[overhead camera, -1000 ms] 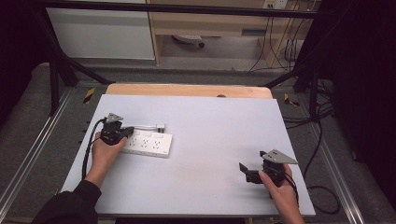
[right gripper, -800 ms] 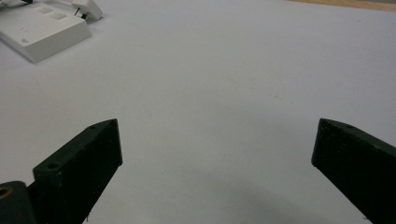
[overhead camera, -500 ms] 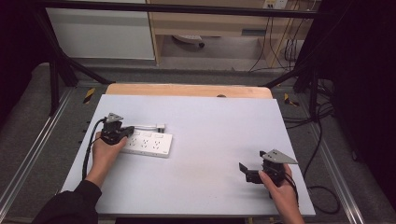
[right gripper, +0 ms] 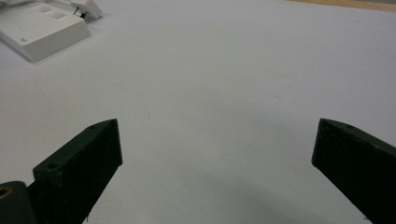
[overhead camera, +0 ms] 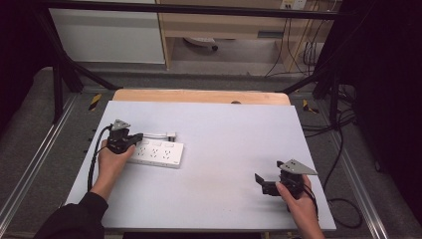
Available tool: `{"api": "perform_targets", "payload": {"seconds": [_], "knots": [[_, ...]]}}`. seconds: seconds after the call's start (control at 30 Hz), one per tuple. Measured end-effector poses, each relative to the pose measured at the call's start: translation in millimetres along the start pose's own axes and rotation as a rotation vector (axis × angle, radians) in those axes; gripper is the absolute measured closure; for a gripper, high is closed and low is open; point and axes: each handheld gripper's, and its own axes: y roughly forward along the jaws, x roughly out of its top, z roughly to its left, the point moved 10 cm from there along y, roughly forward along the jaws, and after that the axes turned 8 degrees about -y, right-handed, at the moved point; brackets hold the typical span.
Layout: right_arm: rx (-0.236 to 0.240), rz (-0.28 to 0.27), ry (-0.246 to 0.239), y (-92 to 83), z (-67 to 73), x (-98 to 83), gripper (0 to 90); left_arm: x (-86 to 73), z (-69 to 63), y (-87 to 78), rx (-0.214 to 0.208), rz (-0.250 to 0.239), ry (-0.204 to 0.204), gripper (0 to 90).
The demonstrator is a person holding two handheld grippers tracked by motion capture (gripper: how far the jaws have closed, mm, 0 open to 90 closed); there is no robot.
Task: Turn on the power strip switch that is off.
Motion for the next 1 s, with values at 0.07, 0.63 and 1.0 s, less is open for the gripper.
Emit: {"api": "perform_targets", "payload": {"seconds": [0.07, 0.63, 1.0], "knots": [[0.0, -0.001, 0.005, 0.1, 0.5, 0.2, 2.1, 1.1, -1.0, -0.4, -0.006, -0.007, -0.003, 90.0], [0.001, 0.003, 0.006, 0.3, 0.5, -0.5, 2.0, 8.7, -3.0, -4.4, -0.008, -0.055, -0.011, 81.1], [0.002, 0.004, 0.002, 0.5, 0.3, -0.7, 2.0, 11.2, -7.0, -3.9, -0.025, -0.069, -0.015, 67.5]]}}
